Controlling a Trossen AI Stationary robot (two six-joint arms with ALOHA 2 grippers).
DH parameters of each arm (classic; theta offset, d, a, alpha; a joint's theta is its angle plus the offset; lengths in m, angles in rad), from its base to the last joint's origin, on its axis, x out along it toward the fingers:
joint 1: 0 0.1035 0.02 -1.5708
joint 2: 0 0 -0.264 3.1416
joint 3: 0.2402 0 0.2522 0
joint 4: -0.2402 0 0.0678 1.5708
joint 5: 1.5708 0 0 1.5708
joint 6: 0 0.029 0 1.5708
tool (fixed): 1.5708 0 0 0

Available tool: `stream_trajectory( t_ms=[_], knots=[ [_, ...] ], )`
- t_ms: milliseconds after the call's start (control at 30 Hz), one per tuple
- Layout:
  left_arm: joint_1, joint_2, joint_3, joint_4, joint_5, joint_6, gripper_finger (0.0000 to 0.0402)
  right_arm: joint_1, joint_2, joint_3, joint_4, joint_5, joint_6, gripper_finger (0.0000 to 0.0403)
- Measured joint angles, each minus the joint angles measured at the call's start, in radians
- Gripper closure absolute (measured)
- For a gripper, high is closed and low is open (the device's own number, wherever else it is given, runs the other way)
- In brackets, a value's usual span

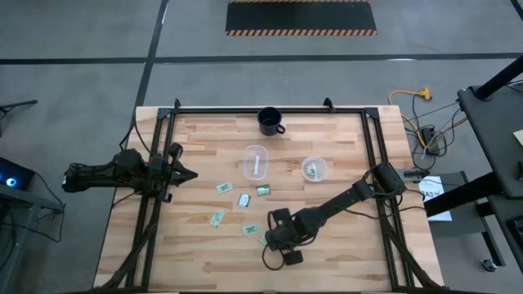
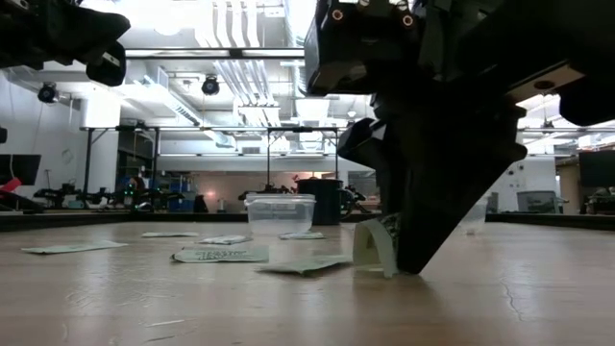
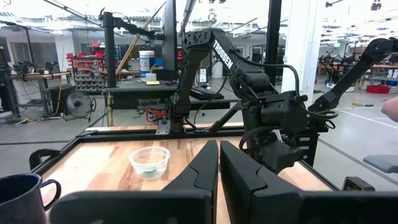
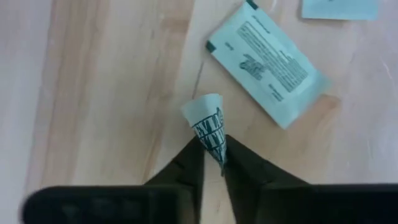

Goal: Pick and place items into bin
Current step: Put the white stevia packet into the right transparent bin

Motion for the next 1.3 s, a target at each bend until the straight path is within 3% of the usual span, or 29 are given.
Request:
stream_trajectory(
  t_ms=[133, 900, 1300],
  knots=[
    [0.000, 0.000, 0.000, 0.000, 0.000, 0.000, 0.0401, 0.001, 0.000, 0.000, 0.002, -0.007, -0.018, 0.0391],
    [0.000, 0.000, 0.000, 0.000, 0.000, 0.000, 0.0401, -0.031, -0.002, 0.080, -0.156, 0.010, -0.062, 0.0394],
    [0.000, 0.001, 0.000, 0.000, 0.000, 0.000, 0.0401, -0.074, -0.039, 0.080, -0.173, 0.208, -0.092, 0.0394]
  ],
)
